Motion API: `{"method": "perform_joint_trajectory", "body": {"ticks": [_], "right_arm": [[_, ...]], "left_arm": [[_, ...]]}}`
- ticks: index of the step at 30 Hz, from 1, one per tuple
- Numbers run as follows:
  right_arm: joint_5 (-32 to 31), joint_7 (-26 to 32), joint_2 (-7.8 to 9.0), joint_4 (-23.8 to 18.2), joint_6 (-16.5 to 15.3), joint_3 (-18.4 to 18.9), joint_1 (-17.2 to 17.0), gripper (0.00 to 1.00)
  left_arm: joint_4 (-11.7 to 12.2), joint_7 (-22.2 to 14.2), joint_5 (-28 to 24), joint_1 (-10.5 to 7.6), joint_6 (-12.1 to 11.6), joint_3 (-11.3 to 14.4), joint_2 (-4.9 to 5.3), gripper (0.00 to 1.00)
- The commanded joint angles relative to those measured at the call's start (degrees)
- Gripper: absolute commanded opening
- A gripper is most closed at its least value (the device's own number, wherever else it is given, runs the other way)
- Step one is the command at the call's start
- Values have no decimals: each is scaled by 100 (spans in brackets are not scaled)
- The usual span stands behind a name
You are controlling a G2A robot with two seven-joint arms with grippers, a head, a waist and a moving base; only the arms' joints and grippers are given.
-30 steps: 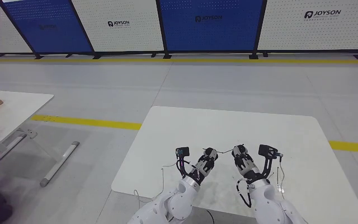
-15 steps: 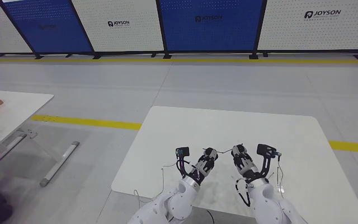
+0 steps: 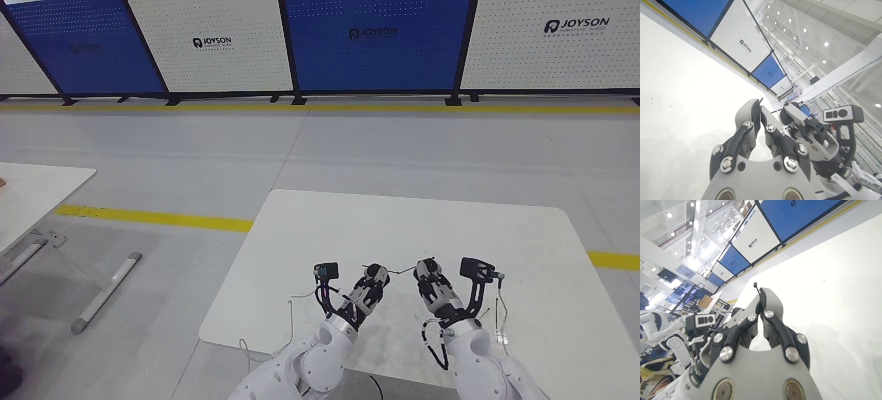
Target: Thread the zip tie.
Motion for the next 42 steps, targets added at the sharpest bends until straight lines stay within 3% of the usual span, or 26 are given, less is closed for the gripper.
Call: {"method": "perform_joint_trajectory", "body": {"ticks": [1, 16, 30, 42], "right_arm": [[7, -2, -10, 13, 14, -7, 8, 0], [-26, 11, -75, 108, -33, -42, 28, 0], [67, -153, -160, 415, -315, -125, 133, 0], [88, -226, -154, 219, -646, 60, -66, 0]], "left_arm": [[0, 0, 0, 0, 0, 0, 0, 0], [0, 0, 0, 0, 0, 0, 0, 0], [0, 0, 0, 0, 0, 0, 0, 0], [-125, -195, -922, 76, -135, -163, -75, 0]]}}
